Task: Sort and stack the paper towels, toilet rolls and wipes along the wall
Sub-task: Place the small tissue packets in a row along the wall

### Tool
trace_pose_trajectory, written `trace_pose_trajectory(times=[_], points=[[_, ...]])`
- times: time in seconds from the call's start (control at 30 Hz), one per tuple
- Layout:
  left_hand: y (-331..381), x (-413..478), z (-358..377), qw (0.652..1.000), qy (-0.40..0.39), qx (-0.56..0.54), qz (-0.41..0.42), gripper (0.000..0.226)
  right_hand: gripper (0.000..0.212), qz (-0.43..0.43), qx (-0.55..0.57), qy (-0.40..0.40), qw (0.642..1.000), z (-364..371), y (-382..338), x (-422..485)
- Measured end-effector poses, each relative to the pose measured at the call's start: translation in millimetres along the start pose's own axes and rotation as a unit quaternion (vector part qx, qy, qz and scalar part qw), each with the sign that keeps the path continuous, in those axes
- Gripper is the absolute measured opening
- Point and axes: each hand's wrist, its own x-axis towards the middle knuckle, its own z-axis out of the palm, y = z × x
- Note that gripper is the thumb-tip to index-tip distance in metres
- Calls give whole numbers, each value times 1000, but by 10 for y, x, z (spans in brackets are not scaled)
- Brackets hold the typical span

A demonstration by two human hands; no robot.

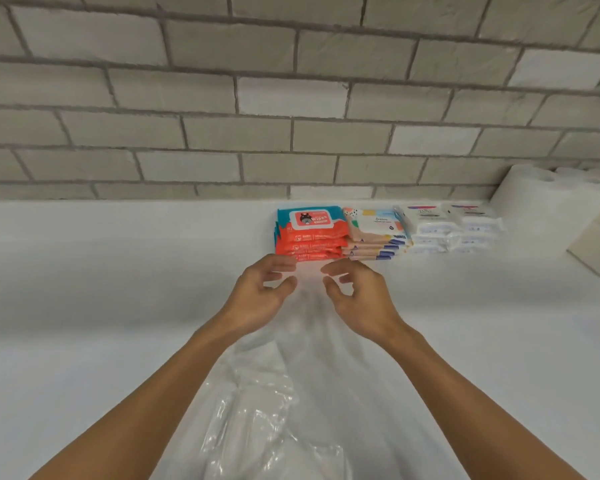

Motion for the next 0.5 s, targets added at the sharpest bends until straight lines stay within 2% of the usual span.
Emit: trace_pose_trajectory(times=[0.2, 0.33, 0.5], points=[[-70, -555, -130, 999, -48, 15, 14, 20, 12, 15, 49, -60, 997, 12, -22, -584], [-111, -854, -170, 996, -72, 42, 12, 21, 11, 39, 48, -137, 989, 38, -34, -977], [-245, -1157, -220, 993, -92, 78, 6, 21, 23, 48, 26, -193, 980, 71, -73, -1386]])
